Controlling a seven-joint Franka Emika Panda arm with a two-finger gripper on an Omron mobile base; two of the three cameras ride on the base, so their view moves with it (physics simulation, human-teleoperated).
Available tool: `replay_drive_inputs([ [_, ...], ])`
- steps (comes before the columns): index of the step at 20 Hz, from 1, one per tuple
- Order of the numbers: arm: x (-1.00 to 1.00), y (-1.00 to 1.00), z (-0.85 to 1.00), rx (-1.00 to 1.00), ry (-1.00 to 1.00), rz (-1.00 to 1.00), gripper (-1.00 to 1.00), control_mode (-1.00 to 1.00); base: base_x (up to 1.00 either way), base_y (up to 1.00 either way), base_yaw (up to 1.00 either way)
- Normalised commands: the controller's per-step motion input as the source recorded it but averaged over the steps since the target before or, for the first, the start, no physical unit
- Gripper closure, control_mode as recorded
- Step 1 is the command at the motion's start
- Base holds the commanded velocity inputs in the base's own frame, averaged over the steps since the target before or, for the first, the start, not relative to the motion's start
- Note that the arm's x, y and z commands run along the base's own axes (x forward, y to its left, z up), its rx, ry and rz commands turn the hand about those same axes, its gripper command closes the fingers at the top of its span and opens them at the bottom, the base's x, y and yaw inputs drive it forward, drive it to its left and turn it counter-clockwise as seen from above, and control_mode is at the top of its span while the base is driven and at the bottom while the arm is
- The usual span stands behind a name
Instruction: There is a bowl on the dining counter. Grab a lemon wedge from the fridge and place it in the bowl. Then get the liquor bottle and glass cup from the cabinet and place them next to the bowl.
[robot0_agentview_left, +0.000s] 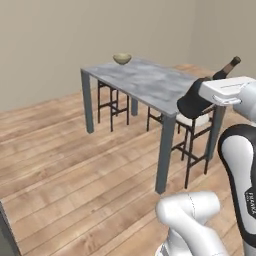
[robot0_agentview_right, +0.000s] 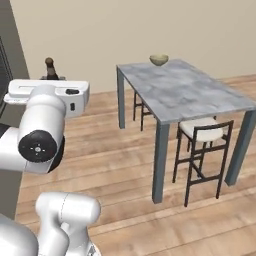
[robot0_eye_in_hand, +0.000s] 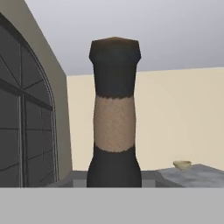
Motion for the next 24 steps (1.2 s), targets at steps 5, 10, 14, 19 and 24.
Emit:
replay_drive_inputs([
  [5, 0.00, 0.00, 0.00, 0.00, 0.00, 0.00, 1.00, 1.00, 1.00, 0.30, 0.01],
  [10, 0.00, 0.00, 0.00, 0.00, 0.00, 0.00, 1.00, 1.00, 1.00, 0.36, -0.06],
  [14, 0.00, 0.00, 0.00, 0.00, 0.00, 0.00, 1.00, 1.00, 1.00, 0.46, -0.17],
  [19, 0.00, 0.00, 0.00, 0.00, 0.00, 0.00, 1.00, 1.00, 1.00, 0.57, -0.26],
  [24, 0.00, 0.00, 0.00, 0.00, 0.00, 0.00, 1.00, 1.00, 0.97, 0.68, -0.35],
])
